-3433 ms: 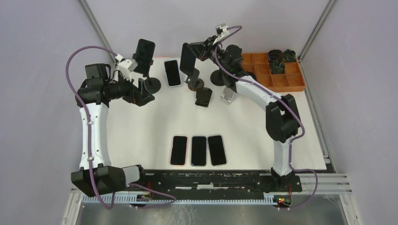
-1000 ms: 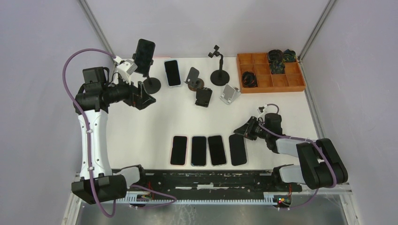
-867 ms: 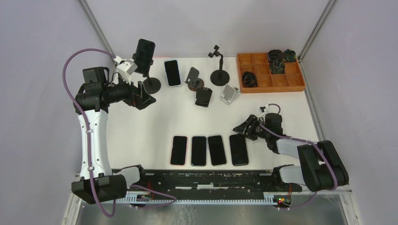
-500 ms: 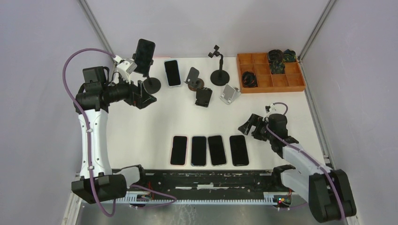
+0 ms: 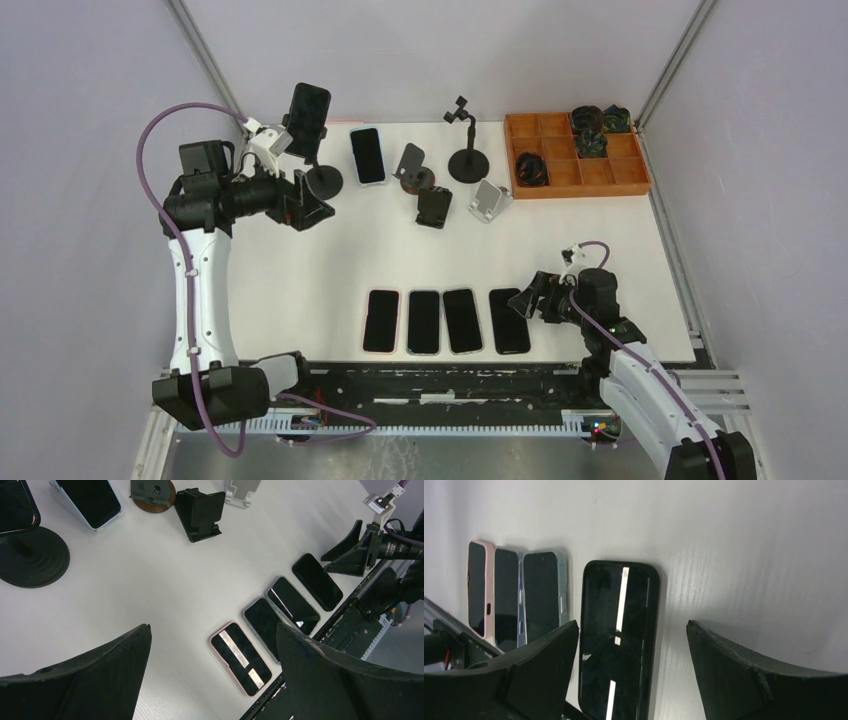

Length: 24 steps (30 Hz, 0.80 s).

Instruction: Remove the phone from the phone stand

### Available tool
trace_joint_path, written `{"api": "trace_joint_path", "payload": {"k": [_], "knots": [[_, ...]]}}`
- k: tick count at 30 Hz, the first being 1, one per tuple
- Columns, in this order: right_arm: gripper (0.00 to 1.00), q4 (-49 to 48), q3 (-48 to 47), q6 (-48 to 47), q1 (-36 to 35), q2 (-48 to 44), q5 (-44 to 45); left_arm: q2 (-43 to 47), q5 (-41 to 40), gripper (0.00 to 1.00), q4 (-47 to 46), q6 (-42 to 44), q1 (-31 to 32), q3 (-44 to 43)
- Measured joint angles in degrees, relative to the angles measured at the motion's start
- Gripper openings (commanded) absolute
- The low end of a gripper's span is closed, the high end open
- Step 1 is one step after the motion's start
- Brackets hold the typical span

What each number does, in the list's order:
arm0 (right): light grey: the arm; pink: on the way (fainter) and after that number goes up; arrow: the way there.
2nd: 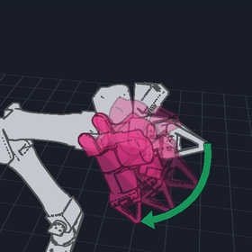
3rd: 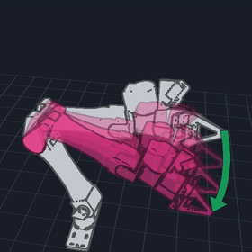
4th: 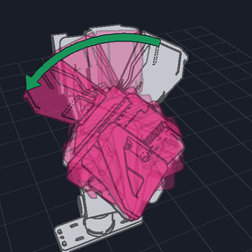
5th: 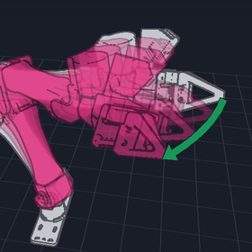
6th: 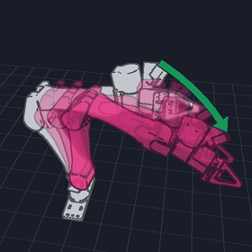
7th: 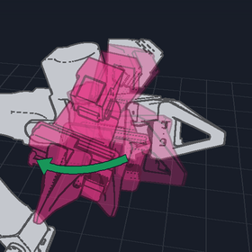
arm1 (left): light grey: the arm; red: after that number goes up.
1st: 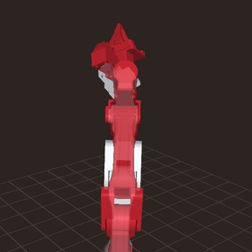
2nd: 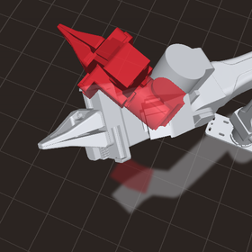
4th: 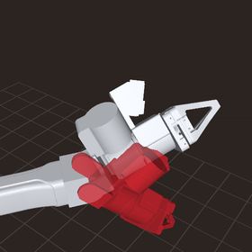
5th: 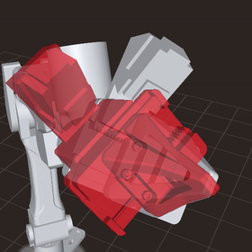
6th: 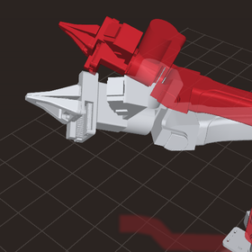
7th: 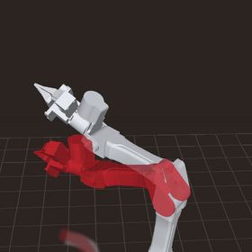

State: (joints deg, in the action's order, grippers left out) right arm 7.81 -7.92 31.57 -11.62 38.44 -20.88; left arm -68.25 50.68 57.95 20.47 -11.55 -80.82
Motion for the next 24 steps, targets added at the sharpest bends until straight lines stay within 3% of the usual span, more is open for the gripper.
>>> {"api": "trace_joint_path", "payload": {"k": [6, 15, 24], "knots": [[0.79, 3.6, 0.0, -0.4, -3.9, -1.9, -2.9, -0.3, 0.4, 1.00, -0.3, -0.5, 0.0, 0.0], [0.77, 18.8, -5.2, -5.9, -6.2, -2.3, -1.6, -0.7, 0.4, 1.00, -0.7, -0.7, 0.0, 0.0], [0.75, 18.4, -5.7, -8.2, -7.0, -0.3, -3.6, -0.8, 0.5, 1.00, -0.9, -0.6, 0.0, 0.0]]}}
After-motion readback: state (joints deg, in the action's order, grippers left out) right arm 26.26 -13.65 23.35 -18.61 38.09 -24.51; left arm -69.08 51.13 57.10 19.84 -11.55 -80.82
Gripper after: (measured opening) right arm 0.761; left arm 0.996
